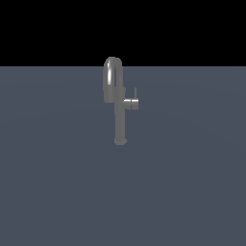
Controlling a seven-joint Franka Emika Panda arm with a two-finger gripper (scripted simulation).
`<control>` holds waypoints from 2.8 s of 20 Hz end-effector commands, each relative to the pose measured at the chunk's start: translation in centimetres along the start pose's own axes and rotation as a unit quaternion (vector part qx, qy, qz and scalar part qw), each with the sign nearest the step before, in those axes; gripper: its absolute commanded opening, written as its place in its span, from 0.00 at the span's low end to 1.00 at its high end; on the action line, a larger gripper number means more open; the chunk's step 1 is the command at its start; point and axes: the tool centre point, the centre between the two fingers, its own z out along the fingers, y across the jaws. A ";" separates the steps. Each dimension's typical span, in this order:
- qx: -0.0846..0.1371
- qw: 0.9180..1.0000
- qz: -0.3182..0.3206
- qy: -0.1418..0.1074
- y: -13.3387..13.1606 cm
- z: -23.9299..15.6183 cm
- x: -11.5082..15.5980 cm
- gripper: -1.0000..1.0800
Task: Turn on the faucet by rotating a designated handle.
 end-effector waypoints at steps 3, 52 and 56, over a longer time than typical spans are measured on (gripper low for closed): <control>0.001 1.000 0.001 -0.001 0.0 0.0 0.1 0.00; 0.322 0.825 0.352 -0.302 4.9 11.9 21.6 0.00; 0.356 0.782 0.388 -0.334 5.8 14.4 23.2 0.00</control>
